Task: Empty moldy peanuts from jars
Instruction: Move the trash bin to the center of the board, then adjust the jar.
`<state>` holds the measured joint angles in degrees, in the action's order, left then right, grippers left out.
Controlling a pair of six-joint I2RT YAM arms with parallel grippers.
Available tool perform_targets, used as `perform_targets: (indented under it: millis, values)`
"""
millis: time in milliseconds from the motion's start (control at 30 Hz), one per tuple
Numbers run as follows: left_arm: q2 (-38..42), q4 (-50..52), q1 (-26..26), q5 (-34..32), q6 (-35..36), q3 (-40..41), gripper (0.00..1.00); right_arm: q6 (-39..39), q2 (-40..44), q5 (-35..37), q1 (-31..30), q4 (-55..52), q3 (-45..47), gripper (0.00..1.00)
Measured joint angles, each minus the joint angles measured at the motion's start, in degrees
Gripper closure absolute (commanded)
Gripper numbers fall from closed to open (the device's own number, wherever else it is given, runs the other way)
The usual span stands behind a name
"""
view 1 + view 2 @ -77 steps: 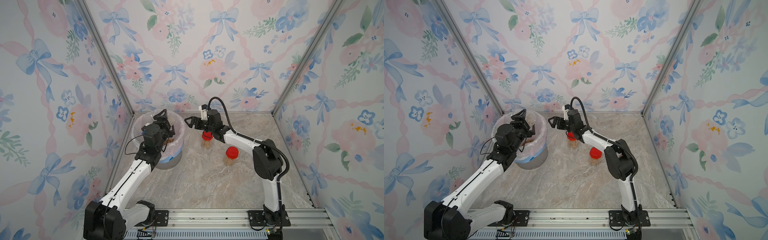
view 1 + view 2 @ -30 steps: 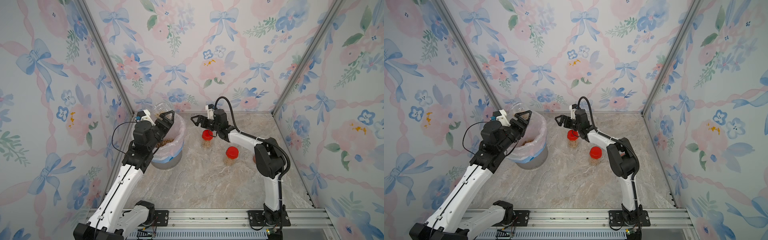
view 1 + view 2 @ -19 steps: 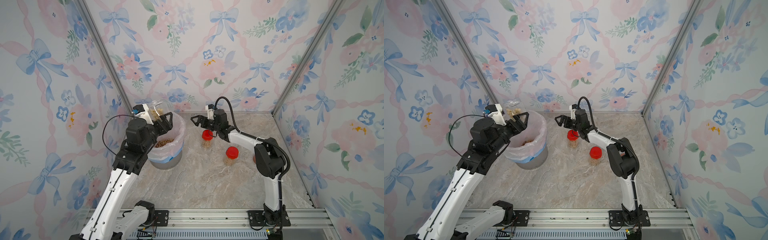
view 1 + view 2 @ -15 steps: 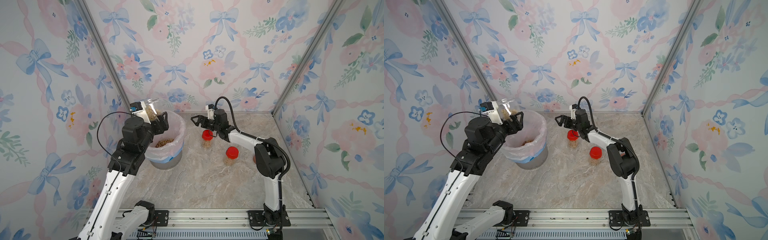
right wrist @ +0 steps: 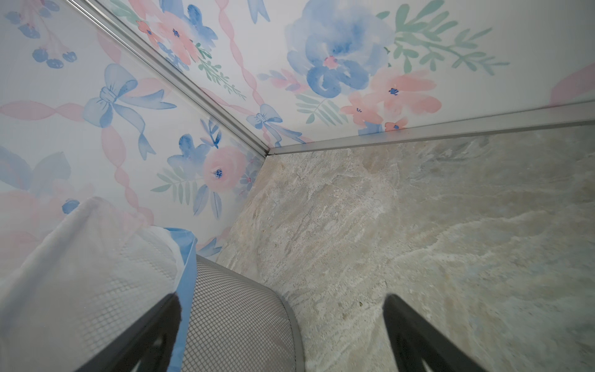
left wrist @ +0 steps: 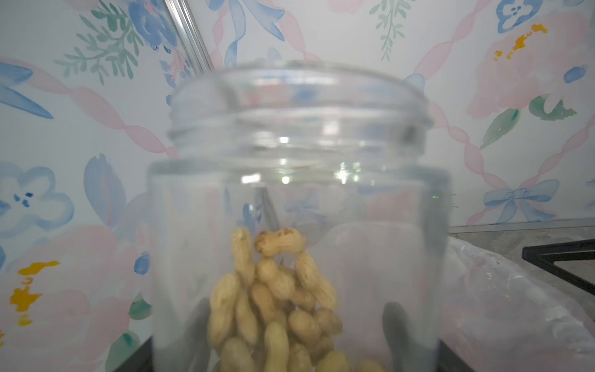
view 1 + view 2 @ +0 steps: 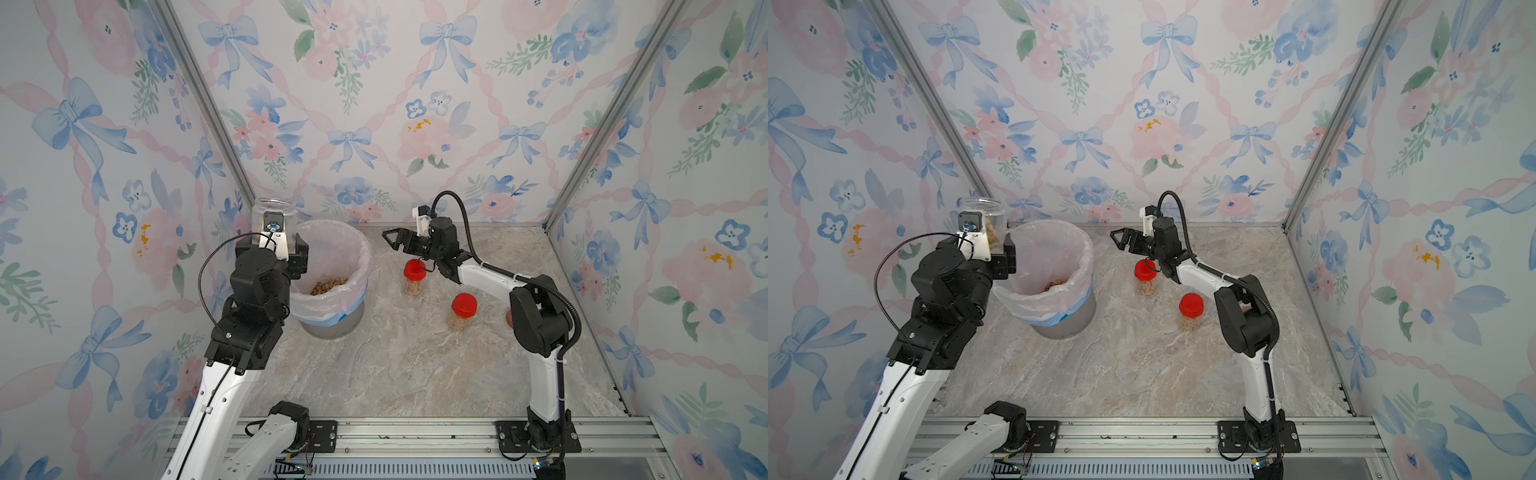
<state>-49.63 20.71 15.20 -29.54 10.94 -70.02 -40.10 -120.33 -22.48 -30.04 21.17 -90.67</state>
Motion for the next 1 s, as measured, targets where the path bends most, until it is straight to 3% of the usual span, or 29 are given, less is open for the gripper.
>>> perform_targets:
  millis: [200,700,1000]
  values:
    - [2.1,-1.0,0.0,4.1,2.0,0.5,0.98,-1.3,0.0,-5.2,-0.5,0.1,-2.6,0.01]
    - [2.2,-1.3,1.3,24.3,-1.1,4.4,0.98,3.7,0.0,-16.6,-4.4,-2.1,-14.3,0.02]
    - [0.0,-1.3,7.0,25.6,-1.8,5.4,0.99,6.7,0.0,-17.8,-8.0,-5.6,-19.2,0.02]
